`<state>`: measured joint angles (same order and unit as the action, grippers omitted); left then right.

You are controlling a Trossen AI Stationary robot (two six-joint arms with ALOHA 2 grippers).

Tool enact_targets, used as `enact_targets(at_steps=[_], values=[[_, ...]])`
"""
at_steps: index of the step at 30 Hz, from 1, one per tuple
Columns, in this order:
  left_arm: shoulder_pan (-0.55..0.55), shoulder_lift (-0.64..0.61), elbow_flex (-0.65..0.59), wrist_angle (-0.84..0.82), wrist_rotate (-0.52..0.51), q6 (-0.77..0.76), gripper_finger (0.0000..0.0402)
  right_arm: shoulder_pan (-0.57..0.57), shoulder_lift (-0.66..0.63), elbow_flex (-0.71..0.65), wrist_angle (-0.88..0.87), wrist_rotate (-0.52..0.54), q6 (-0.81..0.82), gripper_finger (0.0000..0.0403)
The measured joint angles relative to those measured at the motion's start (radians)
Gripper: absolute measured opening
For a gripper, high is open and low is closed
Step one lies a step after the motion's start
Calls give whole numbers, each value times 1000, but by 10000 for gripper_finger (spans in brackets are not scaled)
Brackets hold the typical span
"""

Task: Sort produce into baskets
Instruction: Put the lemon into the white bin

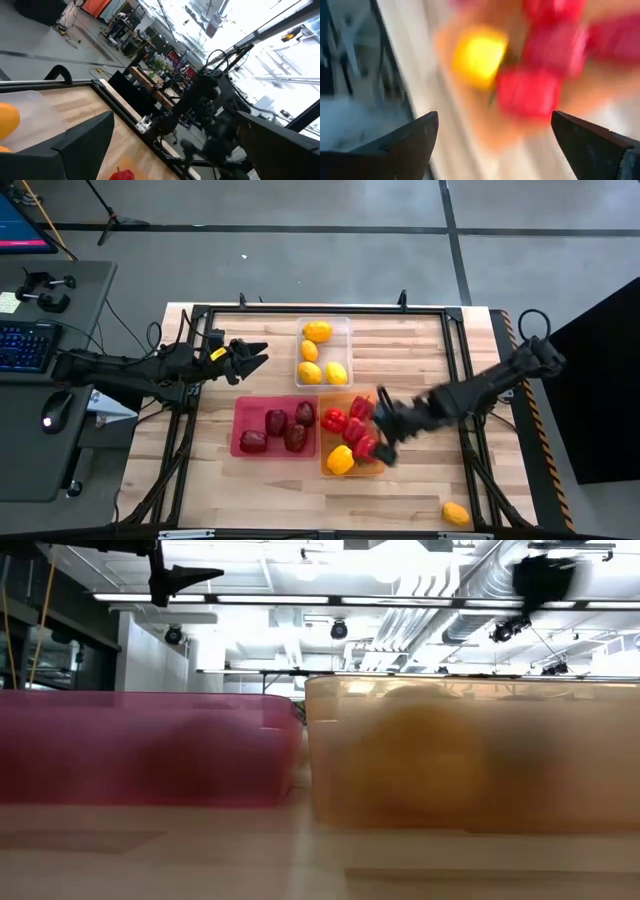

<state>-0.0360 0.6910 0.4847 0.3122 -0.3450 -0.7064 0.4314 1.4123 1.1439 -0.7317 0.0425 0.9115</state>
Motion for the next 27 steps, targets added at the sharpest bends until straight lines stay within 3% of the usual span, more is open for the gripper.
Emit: enact_targets(at_steps=[12,20,27], values=[[0,0,0,0,0,-25,397,437,83,0,-258,-254,554,376],[0,0,0,0,0,-25,397,518,307,0,-120,-541,621,376],[0,0,0,0,1,-28,397,545,486,-1,-120,-624,625,376]])
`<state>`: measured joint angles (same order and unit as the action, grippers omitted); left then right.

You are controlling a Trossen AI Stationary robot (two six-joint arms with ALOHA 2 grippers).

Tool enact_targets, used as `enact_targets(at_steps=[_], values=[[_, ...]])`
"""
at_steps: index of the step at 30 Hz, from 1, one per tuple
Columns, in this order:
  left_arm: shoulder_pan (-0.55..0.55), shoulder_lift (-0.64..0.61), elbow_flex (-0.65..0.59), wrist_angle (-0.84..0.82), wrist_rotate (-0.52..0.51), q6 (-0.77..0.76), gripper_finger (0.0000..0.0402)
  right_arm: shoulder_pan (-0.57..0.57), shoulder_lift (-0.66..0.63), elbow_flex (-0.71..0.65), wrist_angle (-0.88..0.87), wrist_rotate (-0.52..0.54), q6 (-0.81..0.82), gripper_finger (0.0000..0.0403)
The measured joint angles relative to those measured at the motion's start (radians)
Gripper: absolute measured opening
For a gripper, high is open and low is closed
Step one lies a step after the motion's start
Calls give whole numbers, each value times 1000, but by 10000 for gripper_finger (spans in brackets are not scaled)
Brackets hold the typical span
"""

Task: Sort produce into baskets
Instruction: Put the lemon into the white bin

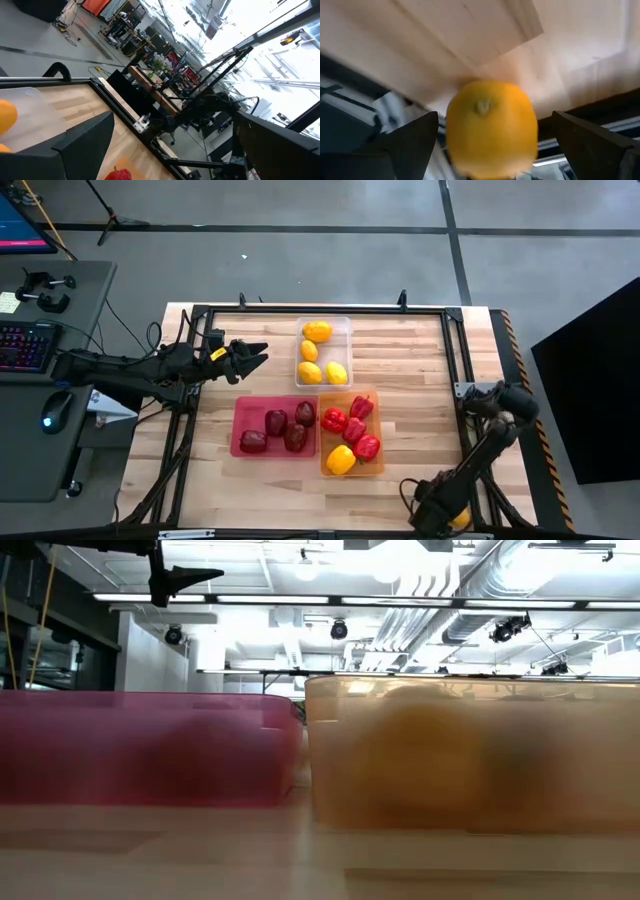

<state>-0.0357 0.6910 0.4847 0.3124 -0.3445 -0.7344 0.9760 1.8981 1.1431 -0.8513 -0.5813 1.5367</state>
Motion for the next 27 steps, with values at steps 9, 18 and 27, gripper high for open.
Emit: enact_targets(at_steps=[9,18,27], values=[[0,0,0,0,0,-22,397,0,49,0,10,-59,-51,353],[2,0,0,0,-6,-22,397,-39,-104,58,-146,58,-218,155],[18,0,0,0,-26,-22,397,-318,-342,169,-183,763,-451,167]])
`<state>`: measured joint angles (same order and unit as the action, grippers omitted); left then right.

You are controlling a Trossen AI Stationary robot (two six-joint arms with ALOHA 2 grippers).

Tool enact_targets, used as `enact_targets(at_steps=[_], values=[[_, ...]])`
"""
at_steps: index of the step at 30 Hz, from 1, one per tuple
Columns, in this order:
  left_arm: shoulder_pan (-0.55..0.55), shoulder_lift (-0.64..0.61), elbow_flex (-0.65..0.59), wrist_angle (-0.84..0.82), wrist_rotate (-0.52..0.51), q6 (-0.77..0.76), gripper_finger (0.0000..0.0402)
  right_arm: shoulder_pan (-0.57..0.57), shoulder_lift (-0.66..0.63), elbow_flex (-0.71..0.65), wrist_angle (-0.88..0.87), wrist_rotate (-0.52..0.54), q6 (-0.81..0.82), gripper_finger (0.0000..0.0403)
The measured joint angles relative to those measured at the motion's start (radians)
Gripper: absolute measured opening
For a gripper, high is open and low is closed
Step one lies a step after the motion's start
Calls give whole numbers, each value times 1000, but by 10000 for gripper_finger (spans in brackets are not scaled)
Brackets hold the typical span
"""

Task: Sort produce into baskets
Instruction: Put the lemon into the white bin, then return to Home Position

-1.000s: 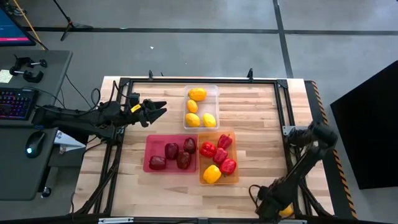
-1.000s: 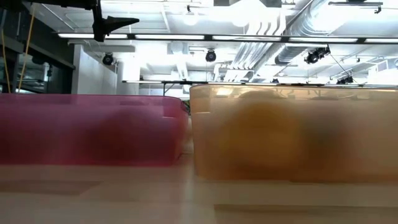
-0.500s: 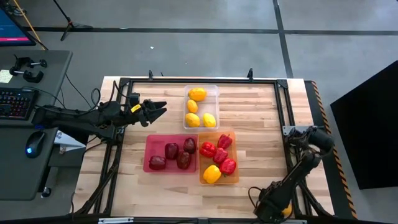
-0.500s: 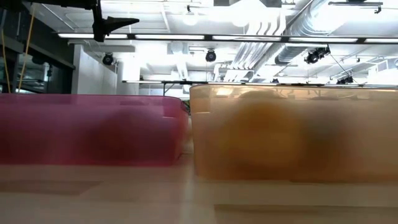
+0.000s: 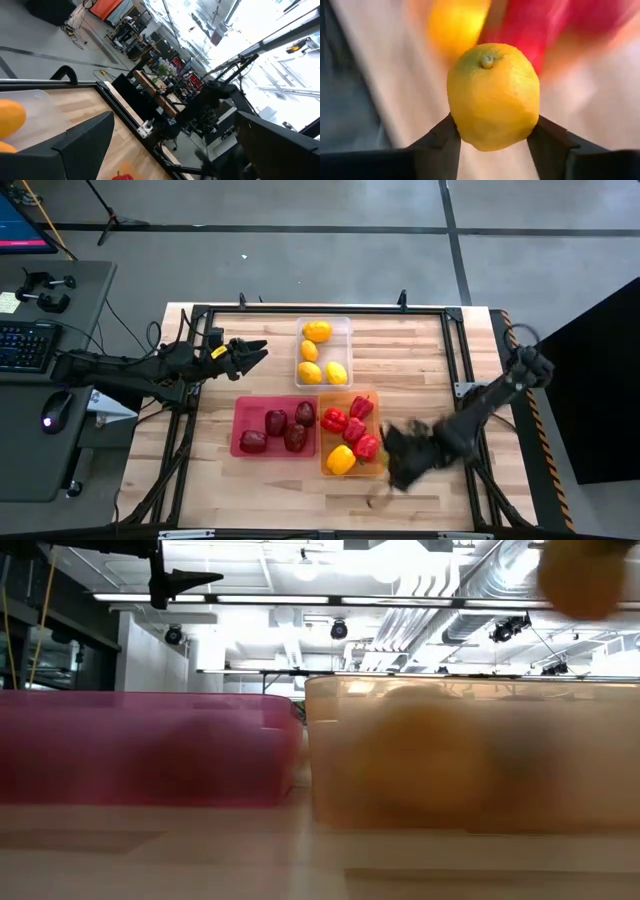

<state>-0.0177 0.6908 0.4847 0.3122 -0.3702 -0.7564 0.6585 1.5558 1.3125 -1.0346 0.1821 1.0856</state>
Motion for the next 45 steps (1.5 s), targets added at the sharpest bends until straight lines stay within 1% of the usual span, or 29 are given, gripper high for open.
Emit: enact_targets(at_steps=[2,3,5,6,8,10,12,15,18,21,24,26,30,33,35,37,41,45], values=[[0,0,0,0,0,0,397,-87,-33,9,26,155,-66,194],[0,0,0,0,0,0,397,-133,-44,10,52,217,-110,203],[0,0,0,-1,0,0,397,-234,-49,10,124,302,-229,214],[0,0,0,-1,-1,2,397,-285,-46,9,172,323,-295,216],[0,3,0,-1,-3,7,397,-394,-30,1,316,325,-437,219],[0,6,0,-5,-3,6,397,-492,-9,-7,444,287,-557,220],[-1,6,0,-2,-3,7,397,-583,9,-8,542,251,-629,221],[-6,6,0,-5,2,10,397,-693,12,-8,611,205,-612,222],[-6,6,0,-29,58,42,397,-770,8,-8,585,169,-590,223],[-6,6,0,-69,100,16,397,-815,9,-8,553,156,-595,223],[-6,6,0,-96,101,-2,397,-851,16,-8,544,149,-575,223],[-6,9,0,-123,92,18,397,-871,17,-9,549,148,-567,224],[5,16,0,-172,39,30,397,-902,17,-9,567,138,-560,225],[10,21,0,-192,25,31,397,-914,17,-9,572,134,-544,236],[11,20,0,-184,29,6,397,-916,24,-8,583,138,-548,253],[11,19,0,-182,29,27,397,-916,31,-9,585,138,-549,278],[11,13,0,-178,53,132,397,-915,52,-9,591,140,-543,338],[11,-39,0,-171,129,265,397,-921,50,-8,590,142,-544,387]])
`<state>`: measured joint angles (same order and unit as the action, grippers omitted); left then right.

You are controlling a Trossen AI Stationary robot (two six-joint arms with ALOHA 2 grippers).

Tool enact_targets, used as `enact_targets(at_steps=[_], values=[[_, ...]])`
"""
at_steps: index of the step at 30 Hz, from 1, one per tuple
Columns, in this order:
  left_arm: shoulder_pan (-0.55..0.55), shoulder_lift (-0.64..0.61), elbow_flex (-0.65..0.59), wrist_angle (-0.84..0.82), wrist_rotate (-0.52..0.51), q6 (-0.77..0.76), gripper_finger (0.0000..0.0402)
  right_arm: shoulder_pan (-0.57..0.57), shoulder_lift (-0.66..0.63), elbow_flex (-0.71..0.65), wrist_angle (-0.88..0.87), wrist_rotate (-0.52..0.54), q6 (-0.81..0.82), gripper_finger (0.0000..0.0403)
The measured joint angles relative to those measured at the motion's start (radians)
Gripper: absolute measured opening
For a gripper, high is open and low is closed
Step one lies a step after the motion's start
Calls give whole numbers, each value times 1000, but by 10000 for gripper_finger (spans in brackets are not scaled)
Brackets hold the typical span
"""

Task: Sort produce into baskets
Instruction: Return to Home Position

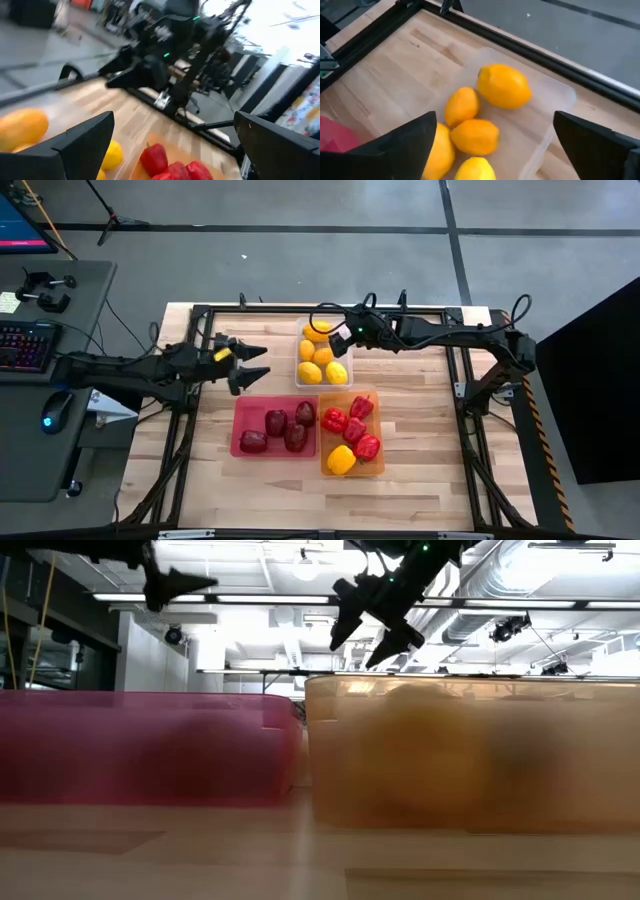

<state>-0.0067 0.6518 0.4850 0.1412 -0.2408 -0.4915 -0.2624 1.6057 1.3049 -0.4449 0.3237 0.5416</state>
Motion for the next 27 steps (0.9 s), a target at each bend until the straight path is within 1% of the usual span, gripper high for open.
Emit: enact_targets(at_steps=[2,6,10,12,14,19,22,25,27], values=[[-1,-49,0,1,7,41,397,-3,-18,7,-4,3,-27,396],[-1,-160,0,-23,58,149,397,-5,-108,18,-3,48,-69,396],[-2,-269,-11,-78,65,180,397,-1,-200,18,-80,77,-61,397],[-2,-318,-54,-77,75,180,397,10,-240,18,-138,78,-64,397],[-6,-364,-122,-40,87,171,397,22,-277,18,-194,66,-68,397],[-14,-471,-317,145,88,116,397,69,-340,18,-292,38,-60,397],[-14,-529,-402,228,73,82,397,105,-367,14,-311,33,-42,397],[-14,-579,-458,247,73,42,397,149,-394,-24,-315,10,-16,397],[-14,-604,-474,210,71,15,397,177,-415,-67,-319,-14,27,396]])
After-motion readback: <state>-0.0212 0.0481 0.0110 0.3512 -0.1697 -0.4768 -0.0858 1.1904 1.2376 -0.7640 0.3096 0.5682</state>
